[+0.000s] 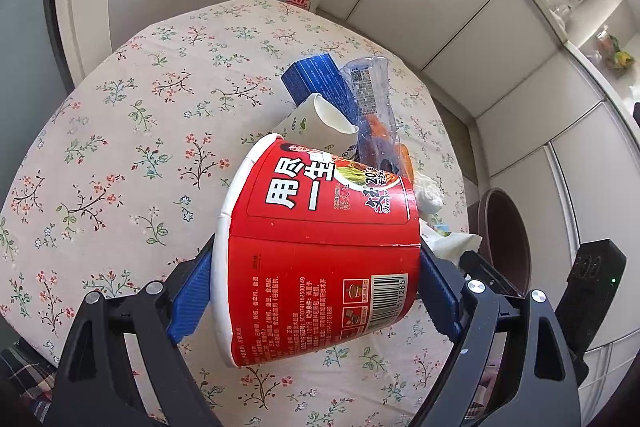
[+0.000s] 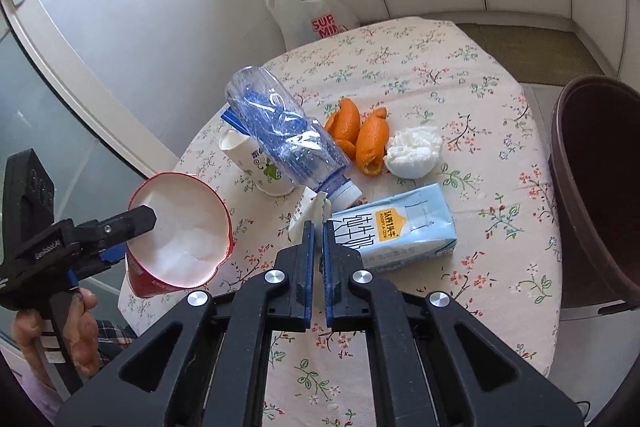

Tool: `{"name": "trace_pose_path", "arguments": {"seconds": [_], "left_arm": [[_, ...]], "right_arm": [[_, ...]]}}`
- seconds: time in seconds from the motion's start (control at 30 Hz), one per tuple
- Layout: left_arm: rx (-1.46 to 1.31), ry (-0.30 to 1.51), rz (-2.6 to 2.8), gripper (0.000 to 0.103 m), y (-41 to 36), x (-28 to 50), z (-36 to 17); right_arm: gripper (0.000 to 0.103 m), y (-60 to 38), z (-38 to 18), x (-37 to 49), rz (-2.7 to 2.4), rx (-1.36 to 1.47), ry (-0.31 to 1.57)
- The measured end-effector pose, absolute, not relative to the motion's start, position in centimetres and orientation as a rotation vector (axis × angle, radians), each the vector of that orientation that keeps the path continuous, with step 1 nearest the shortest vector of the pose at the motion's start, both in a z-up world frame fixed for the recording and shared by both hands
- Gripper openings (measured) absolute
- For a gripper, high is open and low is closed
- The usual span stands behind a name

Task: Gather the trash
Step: 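Hold the red cup with the left gripper while the right gripper grasps the white wrapper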

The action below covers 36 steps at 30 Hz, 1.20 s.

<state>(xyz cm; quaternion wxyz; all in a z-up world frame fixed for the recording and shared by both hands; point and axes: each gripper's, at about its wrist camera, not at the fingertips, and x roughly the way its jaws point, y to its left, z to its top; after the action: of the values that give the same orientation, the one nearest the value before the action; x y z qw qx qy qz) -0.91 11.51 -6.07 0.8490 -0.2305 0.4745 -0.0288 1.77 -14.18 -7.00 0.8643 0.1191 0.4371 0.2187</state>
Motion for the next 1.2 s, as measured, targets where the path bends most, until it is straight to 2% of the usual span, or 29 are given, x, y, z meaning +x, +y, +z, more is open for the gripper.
{"name": "trace_pose_path", "arguments": {"seconds": [0.37, 0.53, 0.57, 0.6, 0.63, 0.67, 0.73, 0.83, 0.97, 1.03, 1.07, 1.1, 1.13, 1.2], "left_arm": [[-0.475, 0.965, -0.115, 0.086, 9.1, -0.6, -4.5], [-0.461, 0.969, -0.128, 0.086, 8.2, -0.3, -4.6], [-0.462, 0.975, -0.129, 0.086, 8.2, -0.3, -4.7], [-0.464, 0.98, -0.13, 0.086, 8.2, -0.3, -4.9], [-0.464, 0.985, -0.131, 0.086, 8.3, -0.2, -5.0], [-0.463, 0.988, -0.131, 0.086, 8.4, -0.2, -5.2], [-0.469, 0.995, -0.131, 0.086, 8.6, -0.1, -5.4], [-0.485, 1.005, -0.138, 0.086, 8.8, 0.0, -5.7], [-0.483, 1.009, -0.149, 0.086, 8.8, -0.2, -5.8], [-0.484, 1.008, -0.145, 0.086, 9.1, -0.2, -5.9], [-0.487, 1.009, -0.141, 0.086, 9.3, -0.2, -6.0], [-0.492, 1.01, -0.137, 0.086, 9.5, -0.2, -6.1], [-0.499, 1.012, -0.133, 0.086, 9.8, -0.2, -6.1], [-0.509, 1.014, -0.128, 0.086, 10.2, -0.3, -6.2]], "right_arm": [[0.001, -17.3, -3.1, 0.5, 0.411, 0.258, 0.775], [0.005, -18.4, -3.8, 0.7, 0.386, 0.289, 0.848], [0.015, -18.8, -4.6, 1.1, 0.375, 0.313, 0.896], [0.053, -19.4, -5.7, 1.3, 0.363, 0.341, 0.955], [0.069, -19.9, -6.8, 1.5, 0.335, 0.365, 1.002], [0.076, -20.3, -8.0, 1.5, 0.306, 0.385, 1.049], [0.075, -20.4, -10.2, 1.7, 0.311, 0.385, 1.129], [0.075, -19.4, -12.1, 1.5, 0.311, 0.334, 1.151], [0.087, -18.6, -13.1, 1.8, 0.289, 0.308, 1.097], [0.087, -18.6, -13.8, 2.4, 0.292, 0.333, 1.094], [0.081, -18.7, -14.1, 2.7, 0.296, 0.351, 1.099], [0.059, -18.7, -14.4, 3.0, 0.306, 0.359, 1.095], [0.056, -18.6, -14.5, 3.1, 0.331, 0.361, 1.093], [0.04, -18.5, -13.9, 3.0, 0.347, 0.371, 1.075]]}}
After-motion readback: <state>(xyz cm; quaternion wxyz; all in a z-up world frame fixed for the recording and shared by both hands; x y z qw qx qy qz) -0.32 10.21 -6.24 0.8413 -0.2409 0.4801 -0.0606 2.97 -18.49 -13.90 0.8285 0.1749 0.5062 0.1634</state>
